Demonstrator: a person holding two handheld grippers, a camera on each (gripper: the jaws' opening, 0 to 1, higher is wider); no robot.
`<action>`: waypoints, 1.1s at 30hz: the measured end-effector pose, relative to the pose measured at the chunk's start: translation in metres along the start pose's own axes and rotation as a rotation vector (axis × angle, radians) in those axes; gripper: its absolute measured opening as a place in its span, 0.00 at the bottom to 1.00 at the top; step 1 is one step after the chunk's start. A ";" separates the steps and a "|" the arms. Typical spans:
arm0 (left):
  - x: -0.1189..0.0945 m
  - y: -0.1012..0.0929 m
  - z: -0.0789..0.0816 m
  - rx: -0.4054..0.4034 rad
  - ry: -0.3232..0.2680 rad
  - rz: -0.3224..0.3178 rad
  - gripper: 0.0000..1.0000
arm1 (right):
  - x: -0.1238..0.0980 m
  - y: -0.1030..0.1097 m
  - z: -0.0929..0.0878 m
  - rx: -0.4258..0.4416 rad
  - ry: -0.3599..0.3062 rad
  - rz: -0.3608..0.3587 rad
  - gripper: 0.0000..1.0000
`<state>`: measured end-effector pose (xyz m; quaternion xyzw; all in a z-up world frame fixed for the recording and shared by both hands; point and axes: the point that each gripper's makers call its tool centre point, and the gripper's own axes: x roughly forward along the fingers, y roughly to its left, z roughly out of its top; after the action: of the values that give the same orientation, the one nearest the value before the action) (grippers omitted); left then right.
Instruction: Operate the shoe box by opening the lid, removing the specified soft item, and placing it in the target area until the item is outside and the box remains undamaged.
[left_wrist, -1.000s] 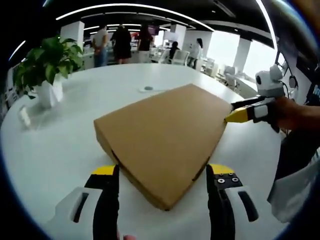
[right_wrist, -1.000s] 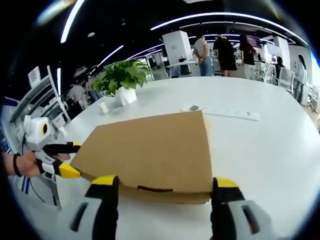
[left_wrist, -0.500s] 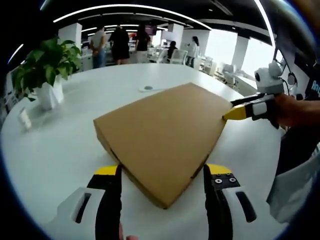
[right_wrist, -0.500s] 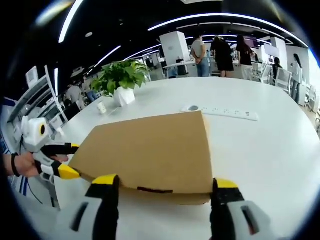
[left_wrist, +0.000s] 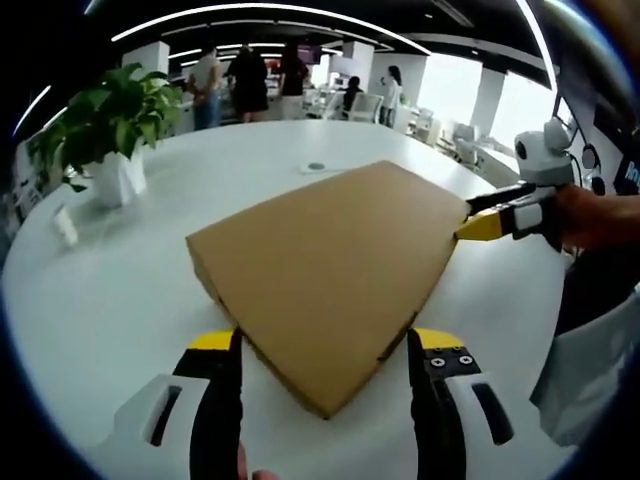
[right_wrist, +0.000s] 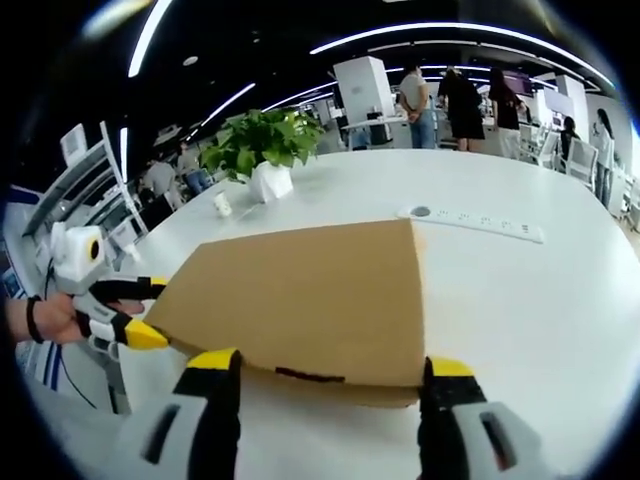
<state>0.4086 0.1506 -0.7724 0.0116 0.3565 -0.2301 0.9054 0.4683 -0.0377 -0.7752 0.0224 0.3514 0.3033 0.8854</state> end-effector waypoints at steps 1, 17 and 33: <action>-0.003 0.002 -0.003 -0.002 0.001 0.003 0.69 | 0.001 0.003 -0.001 -0.003 0.003 0.005 0.71; -0.039 0.031 -0.032 -0.037 0.005 0.034 0.67 | 0.009 0.053 -0.015 -0.021 0.011 0.033 0.70; -0.070 0.043 -0.063 -0.086 -0.016 0.067 0.64 | 0.008 0.091 -0.030 -0.038 0.024 0.065 0.69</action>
<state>0.3421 0.2291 -0.7800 -0.0174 0.3582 -0.1841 0.9151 0.4066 0.0359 -0.7793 0.0134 0.3555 0.3389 0.8709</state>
